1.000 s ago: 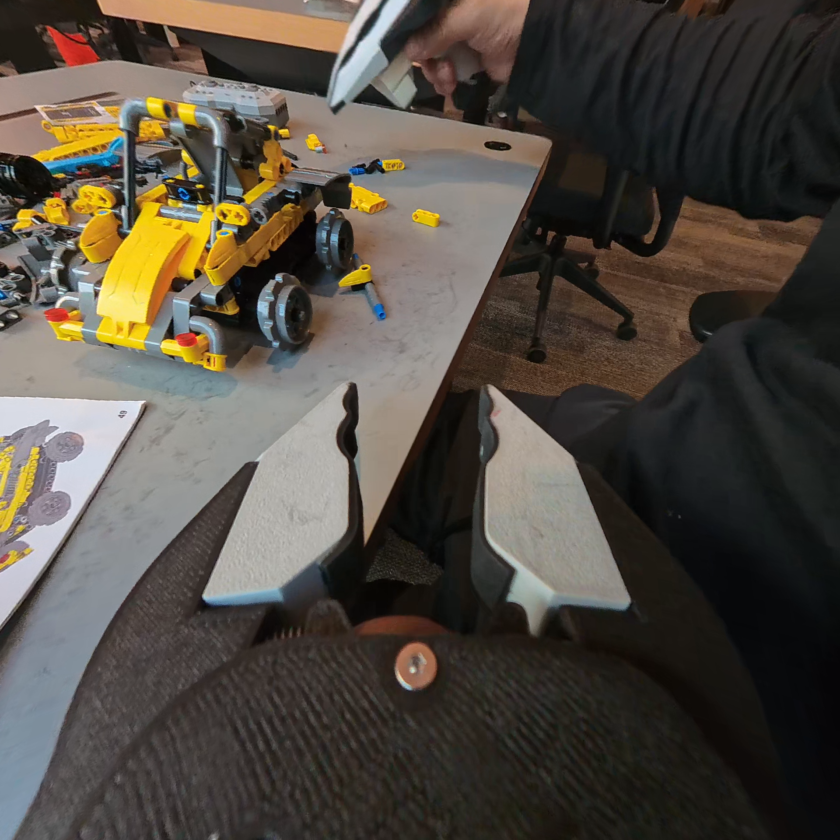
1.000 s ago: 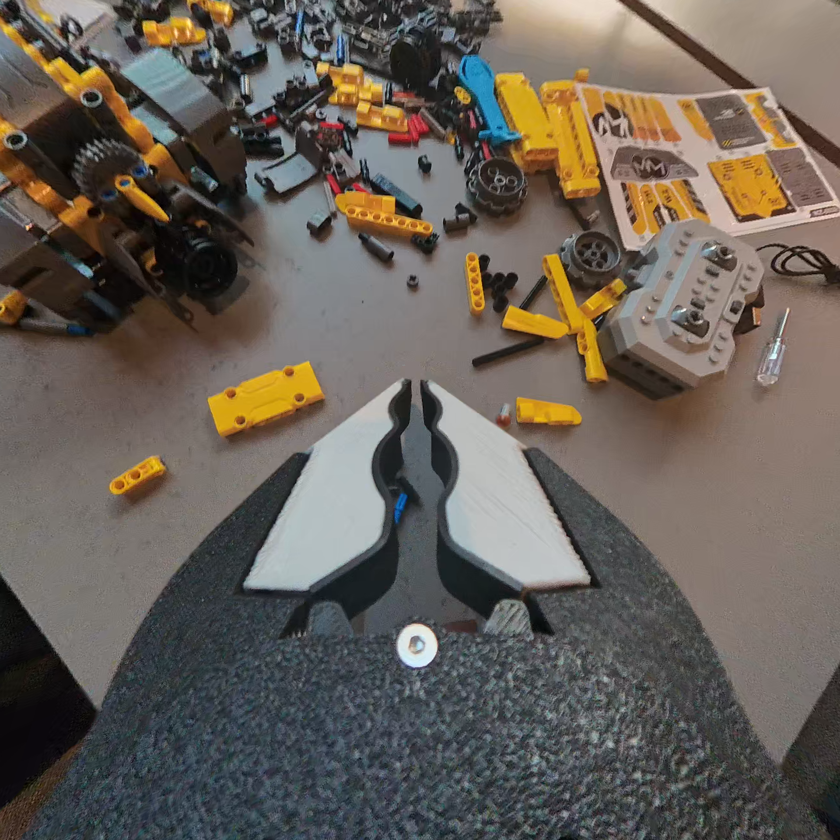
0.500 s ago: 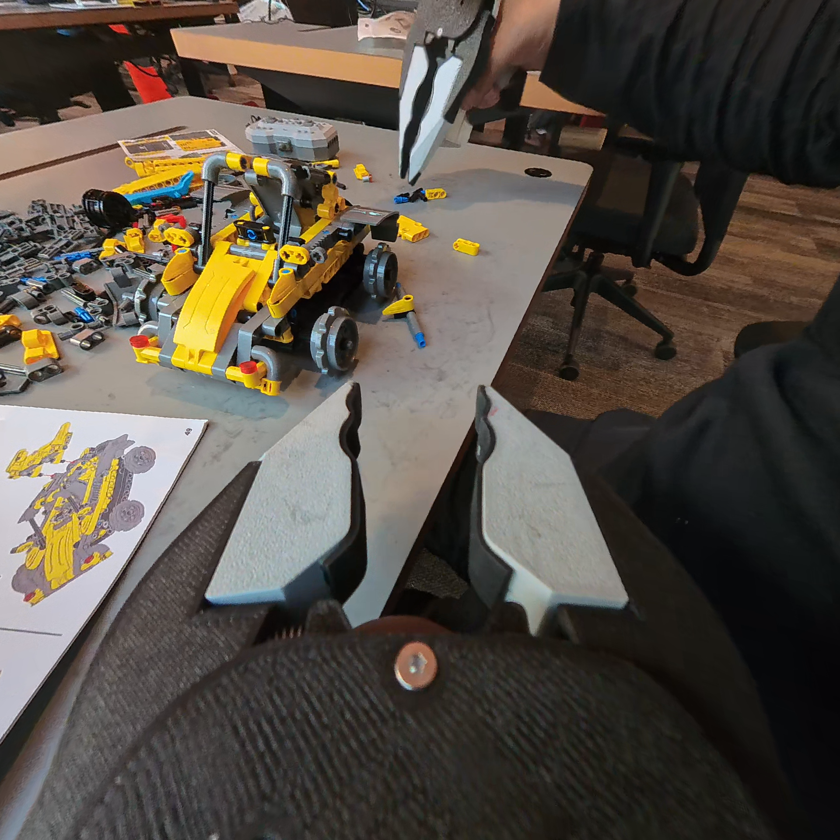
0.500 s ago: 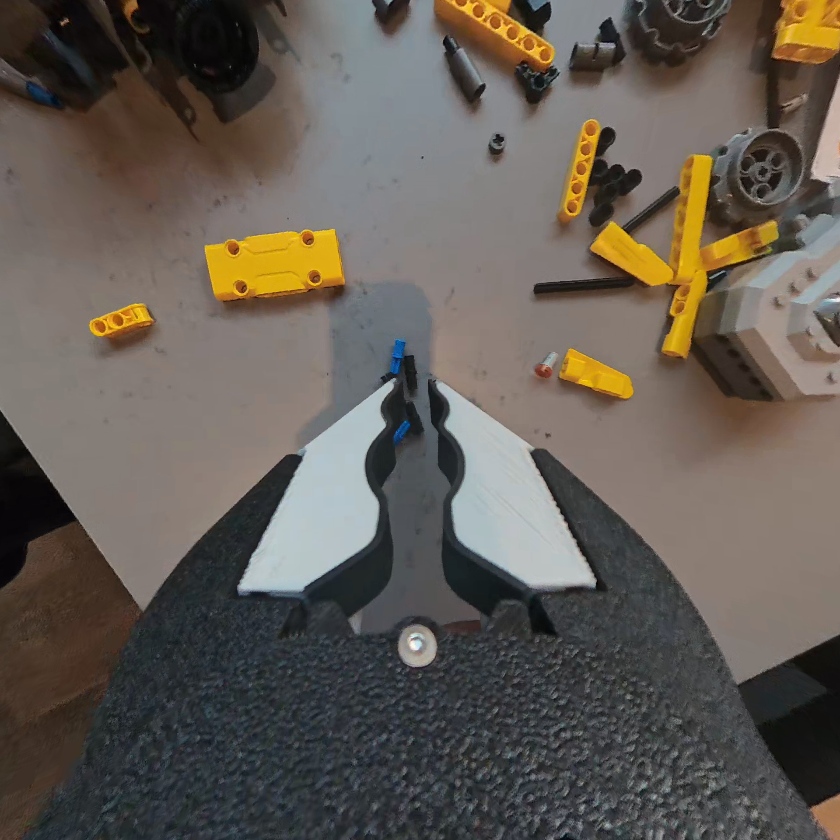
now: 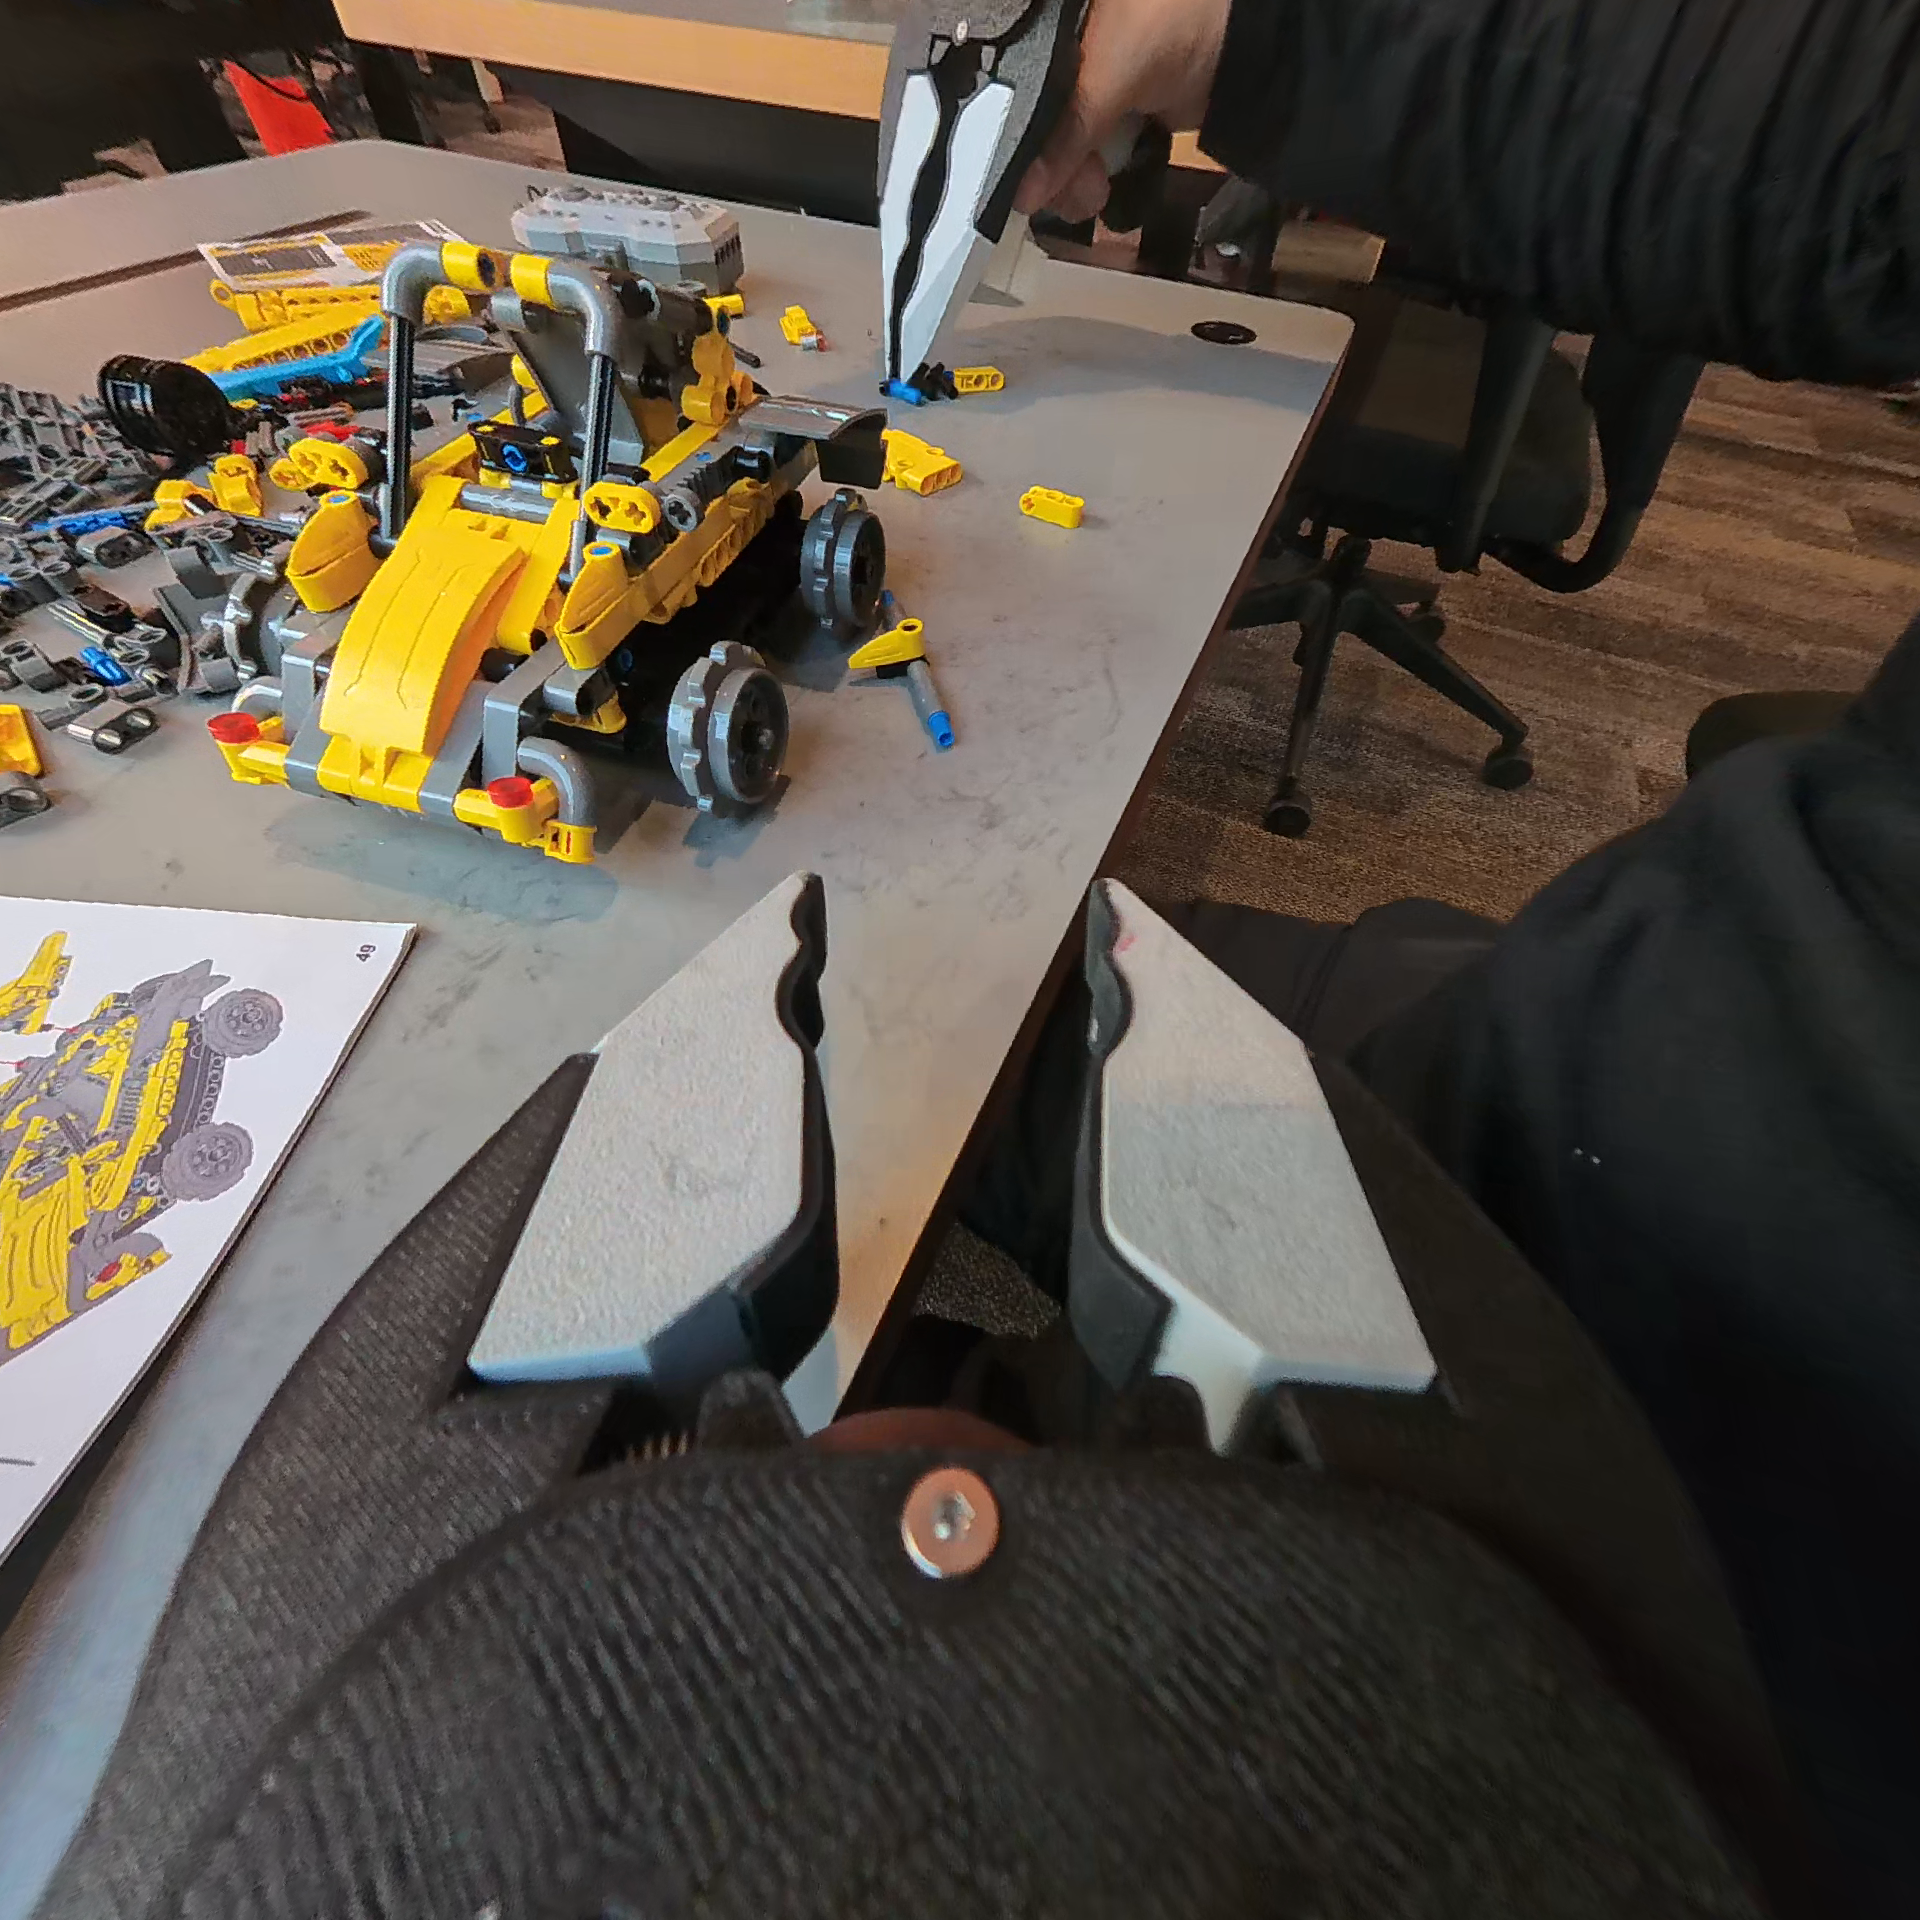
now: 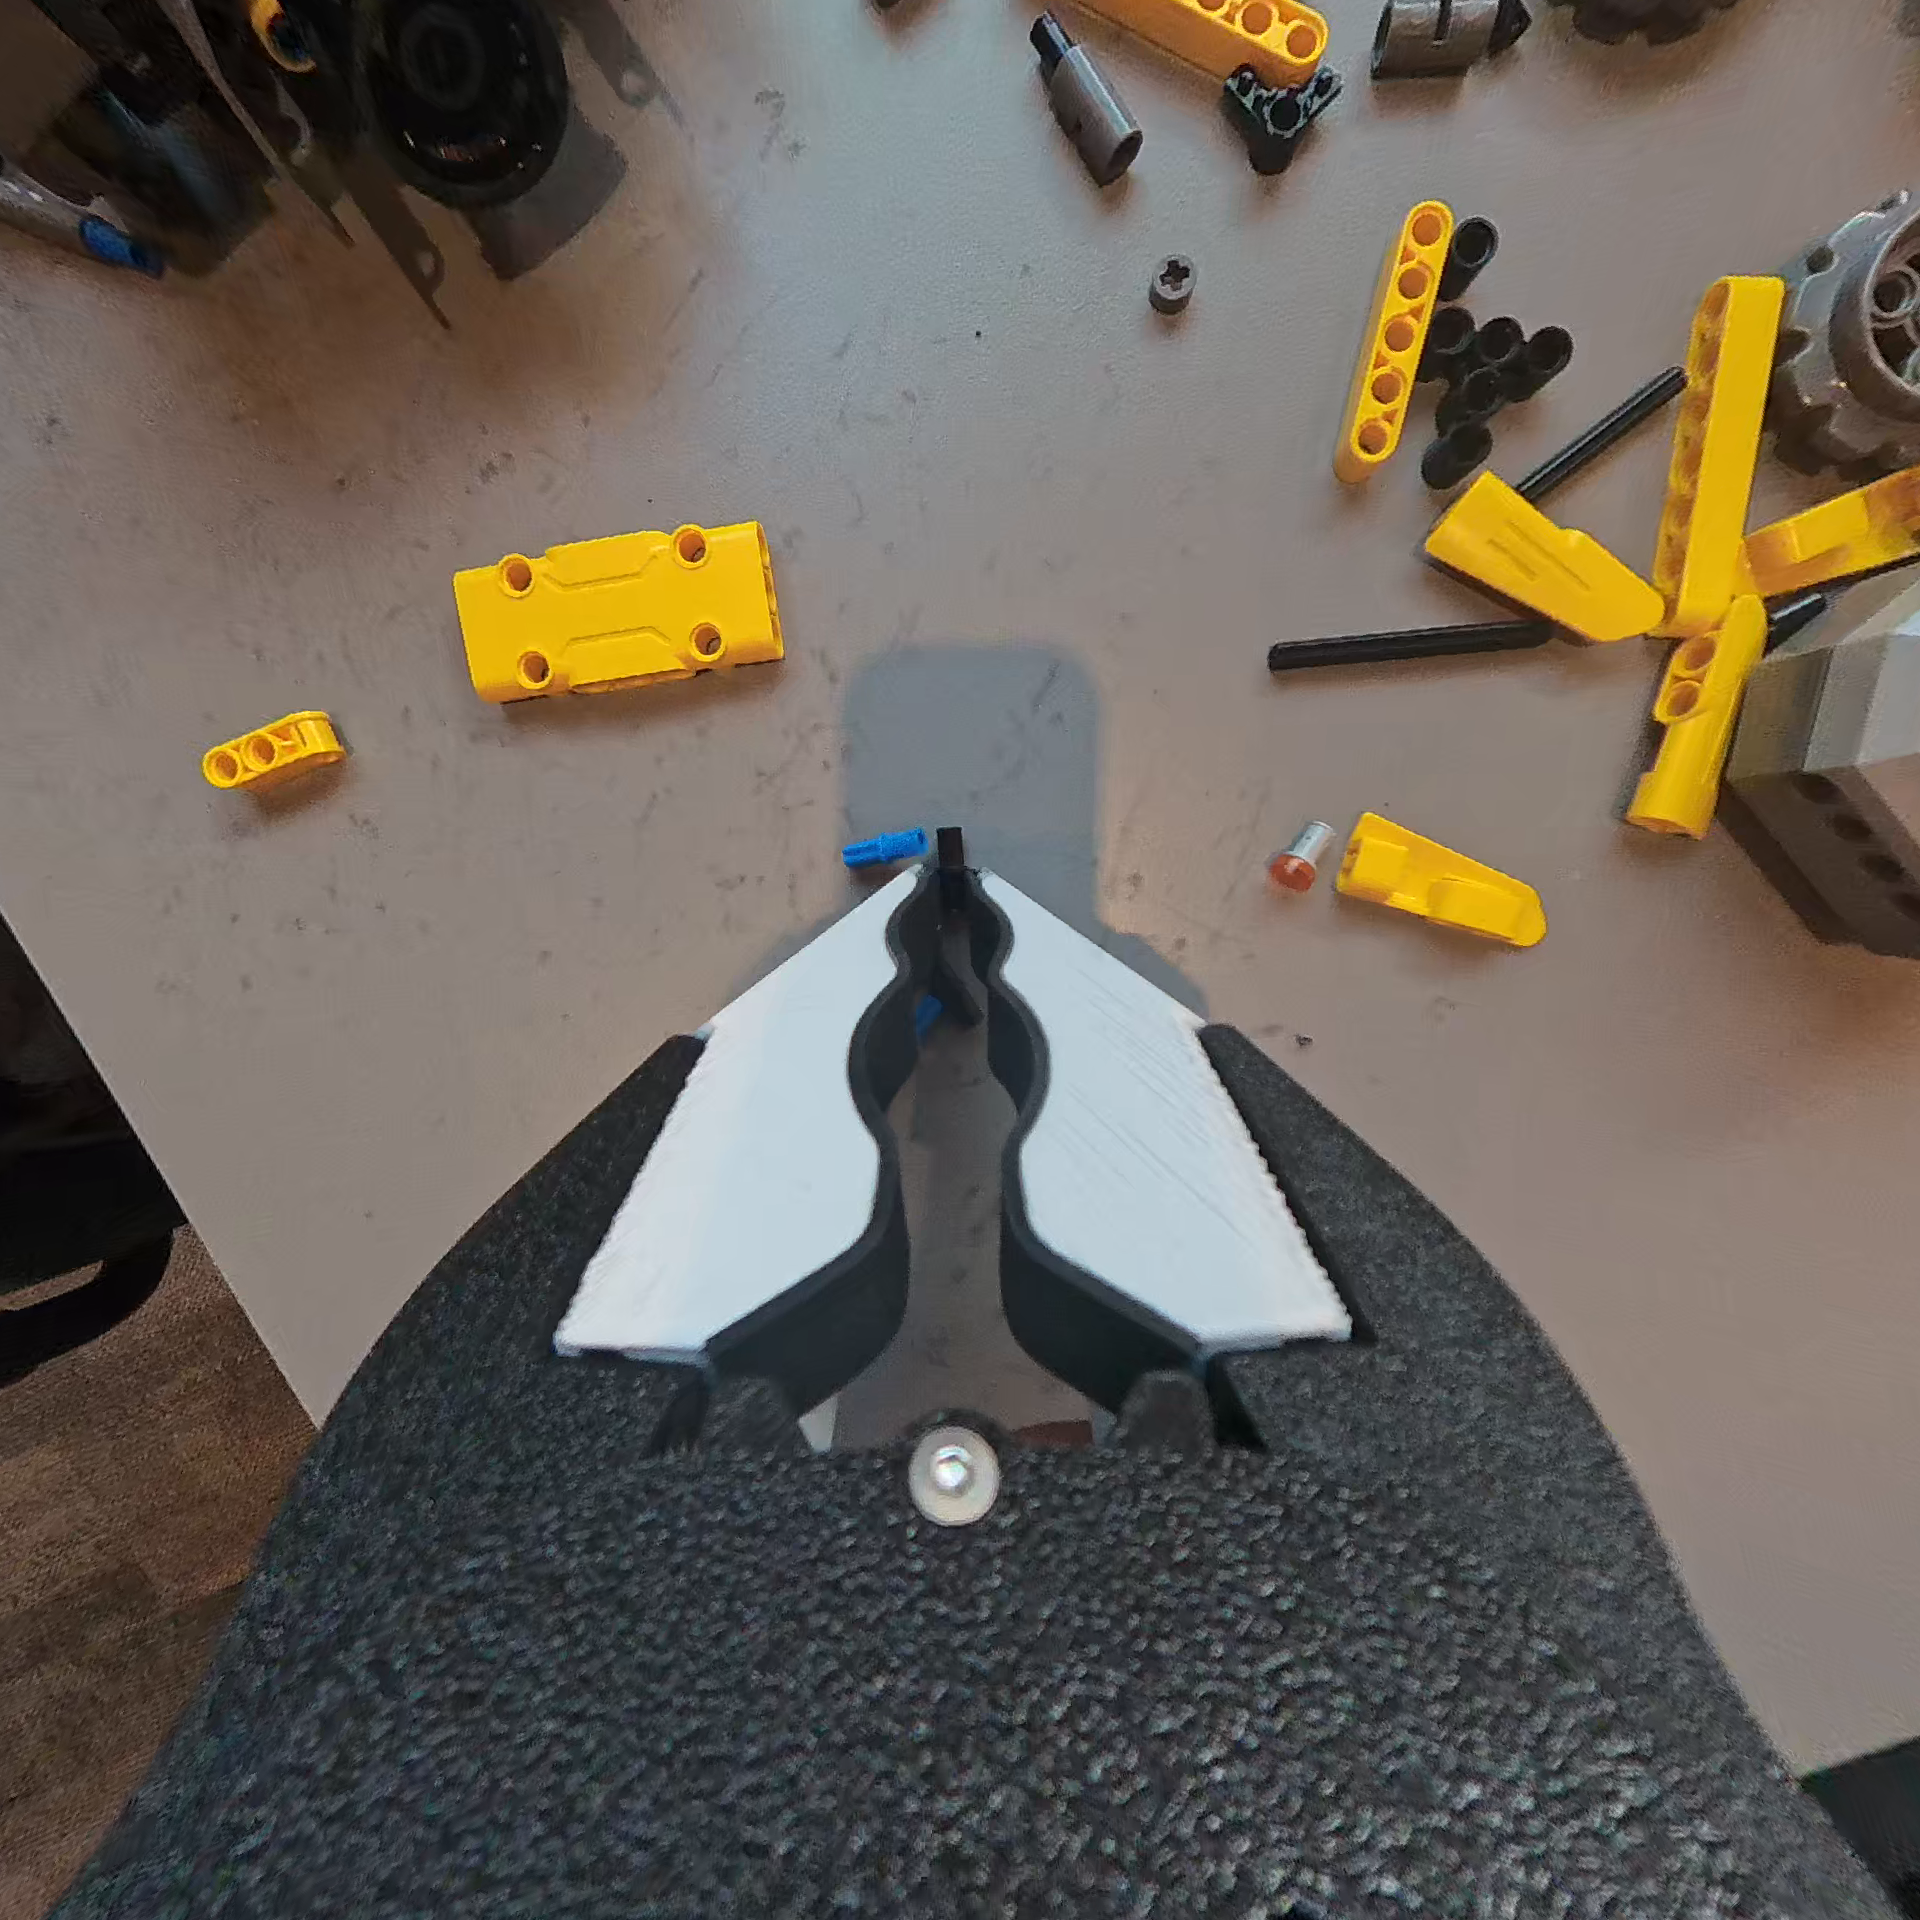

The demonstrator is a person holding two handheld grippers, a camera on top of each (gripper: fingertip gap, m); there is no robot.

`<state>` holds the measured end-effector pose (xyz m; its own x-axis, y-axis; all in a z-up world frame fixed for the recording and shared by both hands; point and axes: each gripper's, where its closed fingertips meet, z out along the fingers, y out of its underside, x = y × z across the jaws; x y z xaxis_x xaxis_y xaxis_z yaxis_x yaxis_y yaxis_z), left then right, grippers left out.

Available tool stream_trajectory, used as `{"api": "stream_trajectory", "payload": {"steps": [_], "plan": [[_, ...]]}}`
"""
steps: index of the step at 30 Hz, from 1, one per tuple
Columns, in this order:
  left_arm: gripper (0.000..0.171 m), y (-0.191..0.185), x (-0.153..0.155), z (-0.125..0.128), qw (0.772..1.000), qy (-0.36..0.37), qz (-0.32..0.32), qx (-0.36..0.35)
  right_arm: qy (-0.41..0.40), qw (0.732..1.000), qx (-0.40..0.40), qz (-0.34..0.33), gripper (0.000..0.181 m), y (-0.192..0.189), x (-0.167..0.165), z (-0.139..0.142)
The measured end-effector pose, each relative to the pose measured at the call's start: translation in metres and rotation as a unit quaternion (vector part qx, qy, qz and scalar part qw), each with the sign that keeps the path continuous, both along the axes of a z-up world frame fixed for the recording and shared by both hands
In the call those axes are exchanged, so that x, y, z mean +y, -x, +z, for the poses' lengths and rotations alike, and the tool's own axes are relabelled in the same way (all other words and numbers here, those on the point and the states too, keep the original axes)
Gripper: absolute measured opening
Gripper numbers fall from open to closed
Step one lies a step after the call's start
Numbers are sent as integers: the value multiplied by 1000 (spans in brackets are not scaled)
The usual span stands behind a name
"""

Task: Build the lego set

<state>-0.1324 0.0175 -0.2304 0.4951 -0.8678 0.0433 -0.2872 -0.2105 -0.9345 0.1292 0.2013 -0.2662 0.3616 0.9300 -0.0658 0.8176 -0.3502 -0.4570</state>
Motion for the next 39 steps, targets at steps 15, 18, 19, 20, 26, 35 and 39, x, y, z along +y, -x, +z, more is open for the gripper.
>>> {"api": "stream_trajectory", "payload": {"steps": [15,18,19,20,26,35,39], "plan": [[47,14,-3,1,1000,9,-1,-6,-59,991,86,-79,5,8,-2,27],[47,16,-3,-1,1000,14,3,-4,-75,988,98,-89,5,9,-7,37],[47,15,-3,-2,1000,17,4,-4,-79,987,106,-92,5,10,-10,42],[48,15,-3,-3,1000,20,4,-3,-84,985,115,-94,5,11,-14,46],[47,10,-5,-1,1000,22,5,-3,-111,971,174,-119,5,18,-33,61],[47,7,-11,0,1000,9,4,13,-95,975,140,-143,5,15,-54,31],[47,4,-19,-4,1000,13,-7,18,-96,976,125,-151,5,14,-54,24]]}}
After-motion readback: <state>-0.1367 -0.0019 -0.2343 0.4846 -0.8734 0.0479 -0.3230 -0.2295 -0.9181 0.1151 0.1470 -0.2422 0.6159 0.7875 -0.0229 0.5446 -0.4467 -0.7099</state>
